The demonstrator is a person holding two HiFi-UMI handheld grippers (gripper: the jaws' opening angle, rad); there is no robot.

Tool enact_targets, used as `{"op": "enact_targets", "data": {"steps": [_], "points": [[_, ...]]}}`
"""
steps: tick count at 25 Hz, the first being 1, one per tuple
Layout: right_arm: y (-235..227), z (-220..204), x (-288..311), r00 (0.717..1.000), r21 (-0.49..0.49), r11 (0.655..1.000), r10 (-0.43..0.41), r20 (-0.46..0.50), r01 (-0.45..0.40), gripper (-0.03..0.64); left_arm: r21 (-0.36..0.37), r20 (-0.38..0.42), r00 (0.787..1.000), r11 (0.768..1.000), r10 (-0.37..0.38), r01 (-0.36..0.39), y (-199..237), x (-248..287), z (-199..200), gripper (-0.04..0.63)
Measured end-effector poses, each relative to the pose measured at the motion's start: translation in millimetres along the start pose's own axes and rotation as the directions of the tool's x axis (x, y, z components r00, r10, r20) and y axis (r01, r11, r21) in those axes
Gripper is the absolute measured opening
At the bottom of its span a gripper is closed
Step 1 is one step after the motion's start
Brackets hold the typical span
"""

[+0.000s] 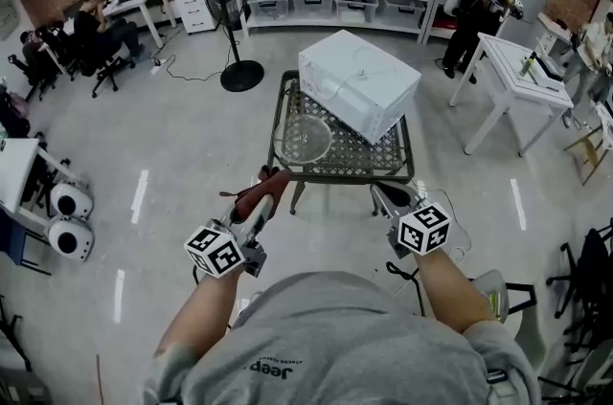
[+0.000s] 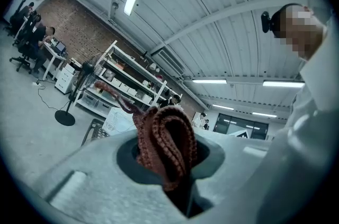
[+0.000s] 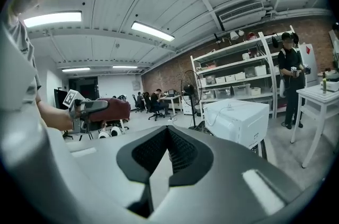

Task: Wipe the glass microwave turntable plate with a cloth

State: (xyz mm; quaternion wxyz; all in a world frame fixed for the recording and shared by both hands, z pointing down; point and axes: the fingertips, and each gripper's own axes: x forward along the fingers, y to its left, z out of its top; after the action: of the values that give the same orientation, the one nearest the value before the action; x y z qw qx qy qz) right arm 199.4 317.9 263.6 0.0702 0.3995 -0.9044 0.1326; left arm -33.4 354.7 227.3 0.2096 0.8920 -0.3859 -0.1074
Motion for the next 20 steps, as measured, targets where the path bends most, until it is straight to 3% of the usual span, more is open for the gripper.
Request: {"op": "enact_targets", "data": {"steps": [6,11,20], "points": [[-25.9,3.9,-6.5,0.999,-0.006,0.999,0.039,0.008,-0.039,0.009,0.005,0.016,0.999,0.999,0.038,-0.038,-12.9,20.5,-3.7,0.067],[-36.0,2.7,6.6,0.999,0.004,0.999,0.054,0.003,-0.054,0.009,0.001,0.015,0.999,0.999,0.052,-0.052,1.0,27.5,-2.1,0.067],[-39.6,10.1,100.1,1.0,-0.004,1.0,0.005,-0.018,-0.005,0.009,-0.013,0.013,1.0,1.0,-0.013,0.014,103.9,46.4,28.0,0.067]]}}
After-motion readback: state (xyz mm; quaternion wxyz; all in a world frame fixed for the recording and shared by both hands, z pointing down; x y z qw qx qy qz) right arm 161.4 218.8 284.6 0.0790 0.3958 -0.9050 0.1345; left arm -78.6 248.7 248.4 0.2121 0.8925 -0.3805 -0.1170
